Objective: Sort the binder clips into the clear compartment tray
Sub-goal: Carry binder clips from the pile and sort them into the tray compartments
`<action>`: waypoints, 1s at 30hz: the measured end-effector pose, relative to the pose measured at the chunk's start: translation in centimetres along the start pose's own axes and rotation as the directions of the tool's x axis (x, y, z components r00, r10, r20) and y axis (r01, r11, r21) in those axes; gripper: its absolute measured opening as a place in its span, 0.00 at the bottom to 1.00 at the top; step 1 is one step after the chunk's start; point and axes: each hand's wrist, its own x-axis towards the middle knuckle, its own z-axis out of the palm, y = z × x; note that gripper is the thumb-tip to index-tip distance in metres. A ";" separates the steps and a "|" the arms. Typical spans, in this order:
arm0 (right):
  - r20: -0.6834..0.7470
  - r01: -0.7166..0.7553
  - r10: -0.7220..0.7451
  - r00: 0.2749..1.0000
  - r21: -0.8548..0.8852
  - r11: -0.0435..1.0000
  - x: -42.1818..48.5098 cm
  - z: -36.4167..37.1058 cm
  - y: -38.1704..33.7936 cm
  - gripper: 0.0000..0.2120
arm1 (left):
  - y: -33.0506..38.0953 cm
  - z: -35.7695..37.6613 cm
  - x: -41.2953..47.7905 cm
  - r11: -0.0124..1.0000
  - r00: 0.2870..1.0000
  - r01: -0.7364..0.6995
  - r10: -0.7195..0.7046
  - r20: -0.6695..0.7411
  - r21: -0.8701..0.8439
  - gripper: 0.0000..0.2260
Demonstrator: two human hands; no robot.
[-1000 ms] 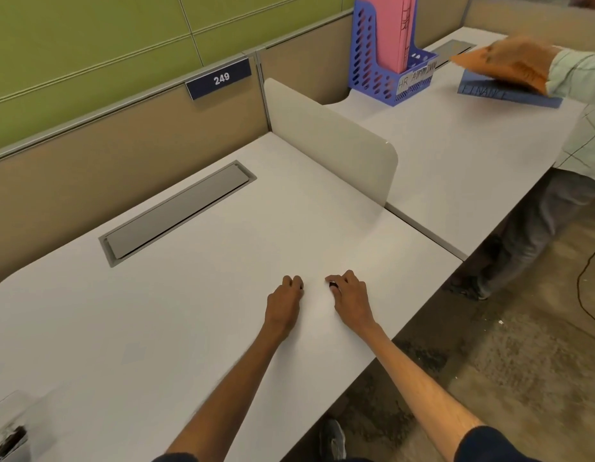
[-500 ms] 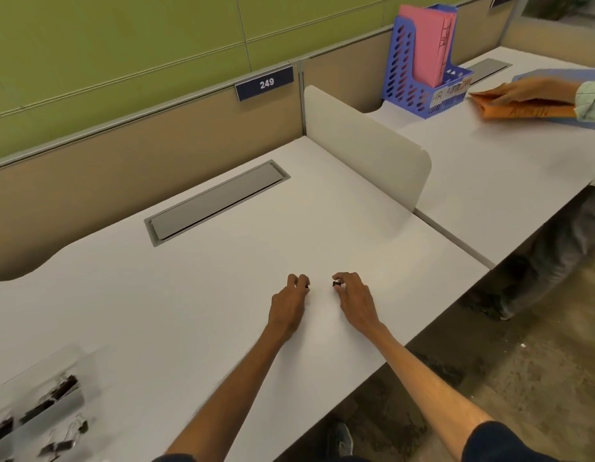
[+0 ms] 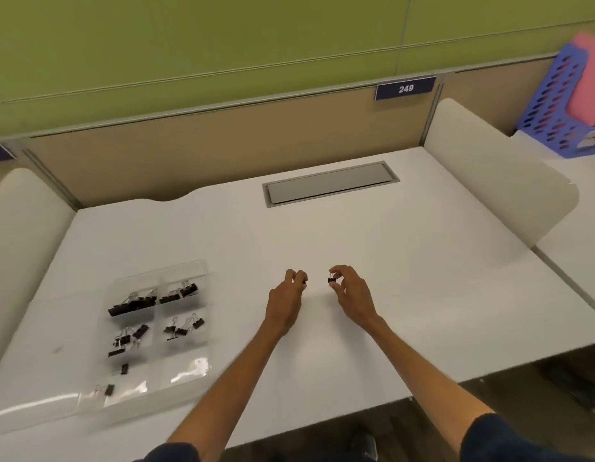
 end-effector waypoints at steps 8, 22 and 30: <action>0.183 0.187 -0.195 0.964 0.058 0.981 -0.2 8.1 -7.6 0.12 | -9.3 -4.5 -5.3 0.983 0.979 0.176 -0.168 -0.116 0.061 0.06; 0.315 0.331 -0.361 0.878 0.145 0.932 -2.9 20.4 -18.7 0.13 | -17.7 -10.7 -14.4 0.946 0.869 0.308 -0.237 -0.433 0.101 0.07; 0.374 0.376 -0.425 0.824 0.201 0.905 -5.6 24.7 -22.4 0.14 | -23.1 -11.3 -19.7 0.852 0.819 0.465 -0.310 -0.483 0.241 0.10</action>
